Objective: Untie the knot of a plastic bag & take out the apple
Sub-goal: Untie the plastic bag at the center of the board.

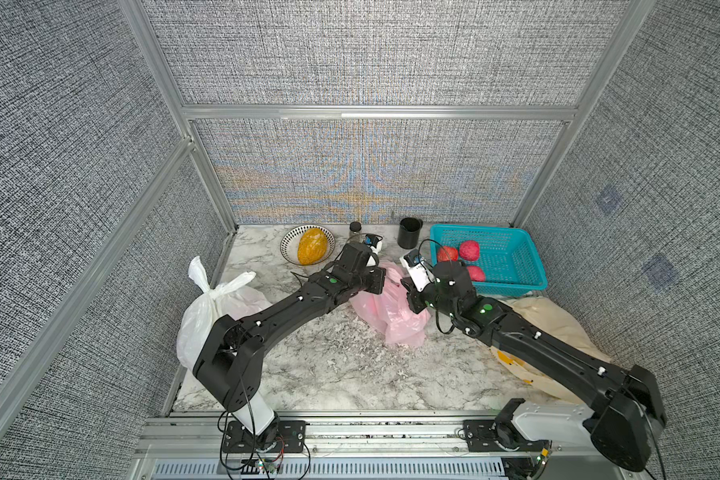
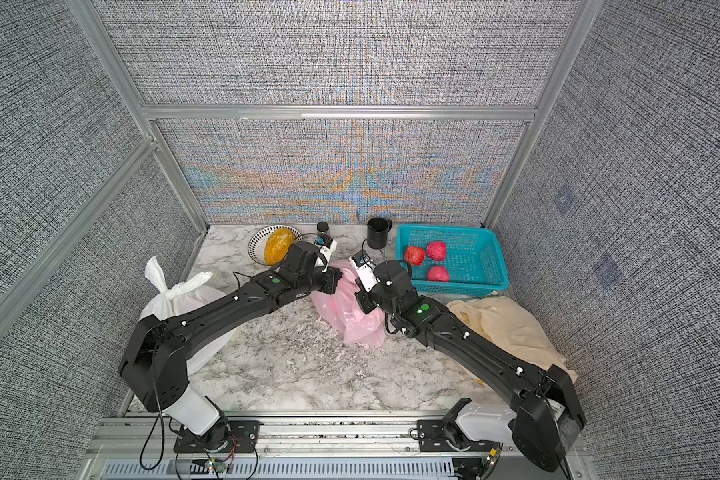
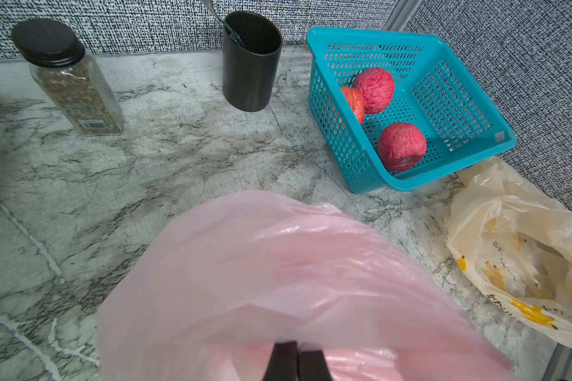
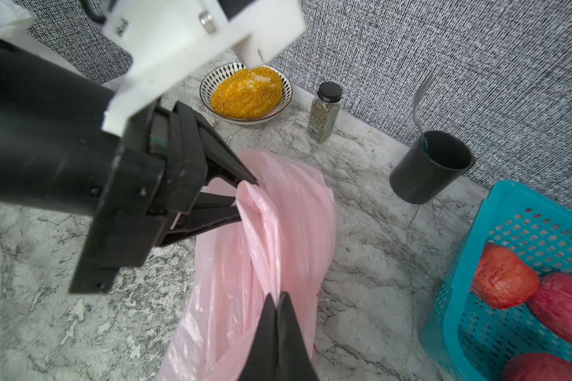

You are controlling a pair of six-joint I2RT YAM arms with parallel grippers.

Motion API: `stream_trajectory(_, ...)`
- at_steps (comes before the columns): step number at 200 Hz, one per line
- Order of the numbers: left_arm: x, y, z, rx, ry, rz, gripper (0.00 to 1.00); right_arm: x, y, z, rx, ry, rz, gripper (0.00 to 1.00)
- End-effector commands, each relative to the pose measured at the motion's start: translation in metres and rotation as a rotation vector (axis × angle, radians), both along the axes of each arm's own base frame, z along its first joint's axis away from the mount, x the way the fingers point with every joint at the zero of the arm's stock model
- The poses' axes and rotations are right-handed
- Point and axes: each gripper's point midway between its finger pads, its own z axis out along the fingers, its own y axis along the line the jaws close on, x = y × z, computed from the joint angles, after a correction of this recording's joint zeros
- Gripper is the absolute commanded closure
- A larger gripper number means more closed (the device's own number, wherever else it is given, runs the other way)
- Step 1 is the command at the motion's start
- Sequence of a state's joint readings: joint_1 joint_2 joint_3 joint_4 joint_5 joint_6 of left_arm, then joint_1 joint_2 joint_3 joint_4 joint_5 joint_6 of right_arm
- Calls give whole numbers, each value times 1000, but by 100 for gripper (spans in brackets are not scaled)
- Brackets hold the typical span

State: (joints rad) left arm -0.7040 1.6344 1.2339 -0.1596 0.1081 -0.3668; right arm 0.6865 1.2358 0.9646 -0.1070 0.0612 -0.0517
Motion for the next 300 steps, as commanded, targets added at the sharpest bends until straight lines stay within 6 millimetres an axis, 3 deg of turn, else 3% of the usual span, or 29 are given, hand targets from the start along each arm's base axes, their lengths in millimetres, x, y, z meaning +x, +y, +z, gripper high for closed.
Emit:
stream_trajectory(1, 3, -3, 4, -18, -17, -3, 100, -5, -6, 8, 32, -10, -20, 100)
stream_trajectory(74, 4, -1, 5, -14, -25, 2, 100, -36, -35, -2, 209, 127, 17, 100)
stream_trajectory(78, 4, -1, 4, -13, -25, 2, 100, -40, -38, -16, 206, 163, 17, 100)
stream_trajectory(122, 6, 1, 2, -8, -30, 14, 100, -73, -38, -50, 260, 384, 77, 100)
stream_trajectory(158, 12, 3, 4, -16, -42, 26, 100, -103, -37, -107, 252, 610, 58, 100)
stream_trajectory(194, 15, 2, 10, -54, -55, 22, 100, -110, -25, -141, 253, 723, 13, 100)
stream_trajectory(235, 15, 0, 15, -96, -71, 8, 100, -118, -32, -182, 244, 812, -87, 100)
stream_trajectory(246, 14, -1, 16, -119, -75, -3, 100, -117, -32, -180, 230, 800, -81, 100)
stream_trajectory(261, 11, -5, 19, -133, -82, -38, 100, -110, -30, -160, 230, 737, -65, 99)
stream_trajectory(277, 5, -9, 20, -145, -81, -76, 100, -98, -36, -134, 218, 651, -85, 66)
stream_trajectory(288, 1, -11, 21, -153, -80, -102, 100, -91, -39, -116, 210, 599, -87, 54)
stream_trajectory(300, -5, -17, 23, -174, -82, -149, 100, -83, -44, -98, 213, 555, -91, 49)
